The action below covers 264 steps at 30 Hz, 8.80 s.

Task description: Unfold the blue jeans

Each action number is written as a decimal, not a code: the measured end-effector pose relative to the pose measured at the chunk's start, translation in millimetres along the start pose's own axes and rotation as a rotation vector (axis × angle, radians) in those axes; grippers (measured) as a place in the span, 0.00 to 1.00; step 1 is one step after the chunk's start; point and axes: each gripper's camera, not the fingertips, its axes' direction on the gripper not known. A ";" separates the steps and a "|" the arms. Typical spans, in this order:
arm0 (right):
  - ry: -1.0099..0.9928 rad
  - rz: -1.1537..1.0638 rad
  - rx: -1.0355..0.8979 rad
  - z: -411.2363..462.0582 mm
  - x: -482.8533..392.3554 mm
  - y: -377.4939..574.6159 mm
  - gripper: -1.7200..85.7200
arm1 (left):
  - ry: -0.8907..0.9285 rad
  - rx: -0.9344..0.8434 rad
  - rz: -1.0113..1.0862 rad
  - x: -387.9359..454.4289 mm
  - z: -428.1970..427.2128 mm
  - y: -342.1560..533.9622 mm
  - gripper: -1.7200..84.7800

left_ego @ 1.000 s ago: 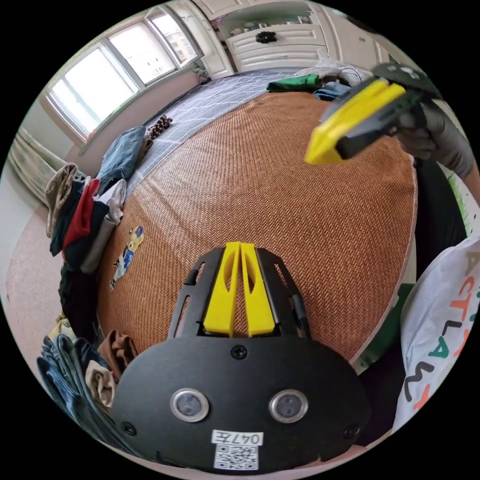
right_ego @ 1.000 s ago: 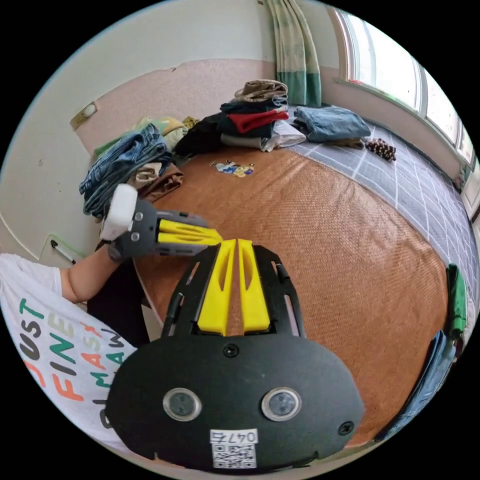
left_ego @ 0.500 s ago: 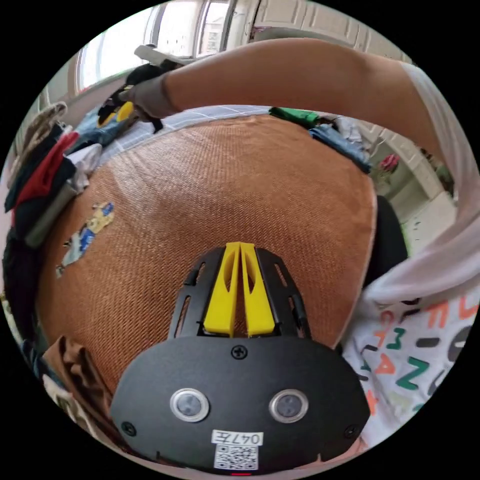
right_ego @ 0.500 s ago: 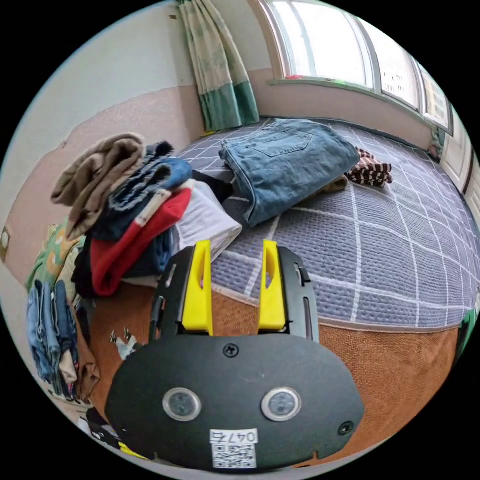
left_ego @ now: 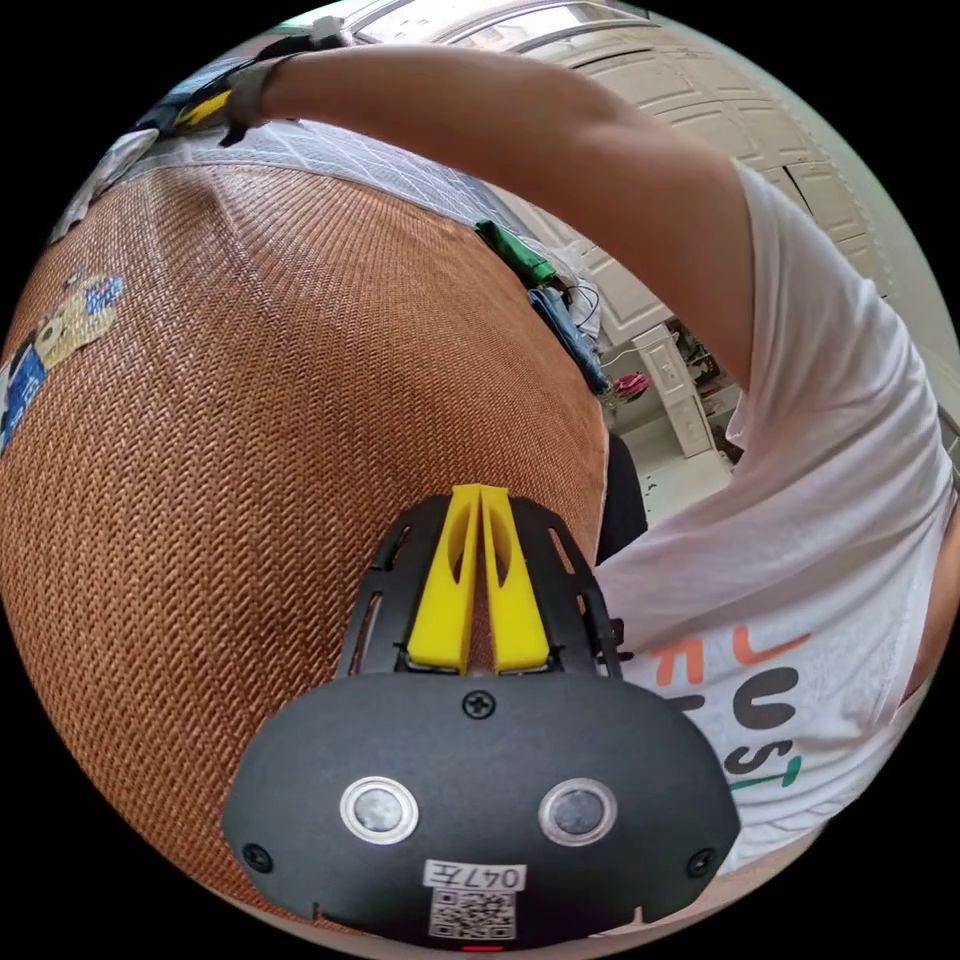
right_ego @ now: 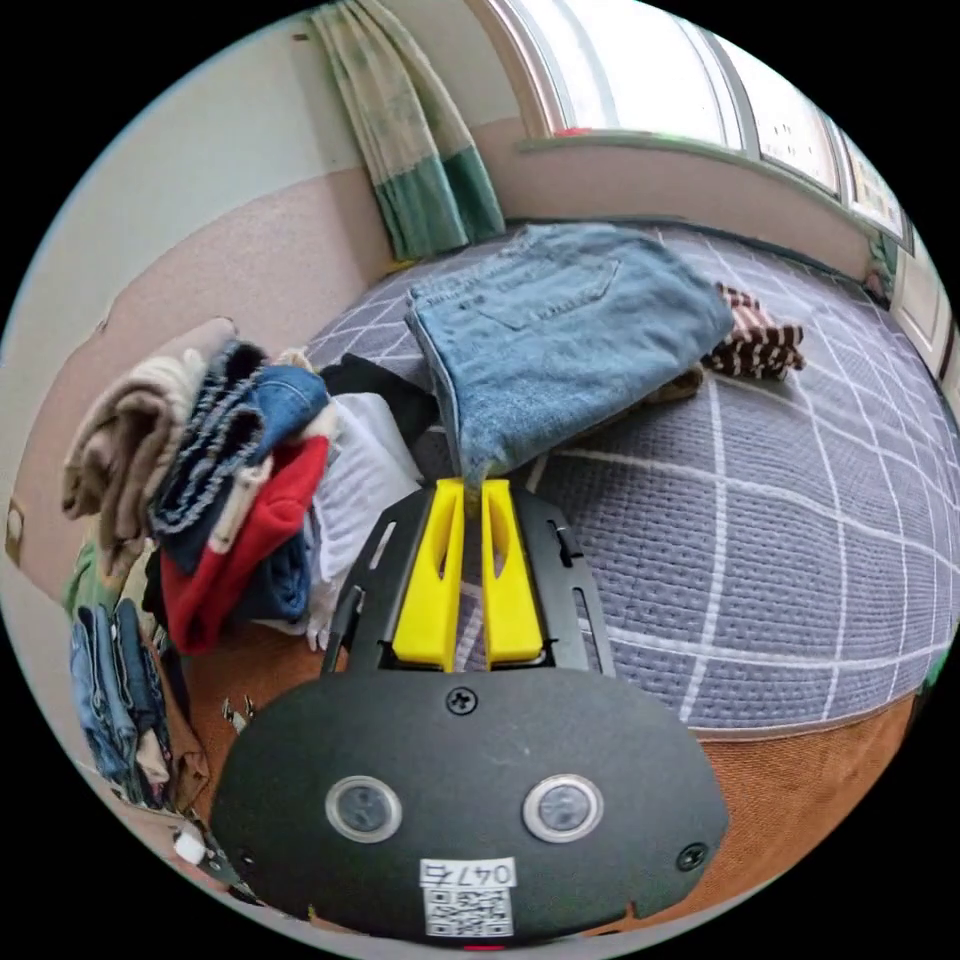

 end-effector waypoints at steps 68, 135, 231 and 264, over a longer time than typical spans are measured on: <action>0.131 -0.186 -0.214 -208.1 -94.5 371.9 0.06 | -0.423 0.266 -0.009 131.4 63.0 99.1 0.01; 0.185 0.170 0.449 -601.4 224.3 699.9 0.04 | -0.592 0.514 -0.384 142.8 -245.9 343.1 0.13; 1.036 -0.115 0.111 -415.1 -63.0 665.8 0.01 | -0.753 -0.031 0.172 157.2 -232.1 -35.9 0.14; 0.935 0.140 0.168 -445.8 79.3 680.8 0.03 | -1.317 0.378 -0.292 220.4 -369.2 116.9 0.08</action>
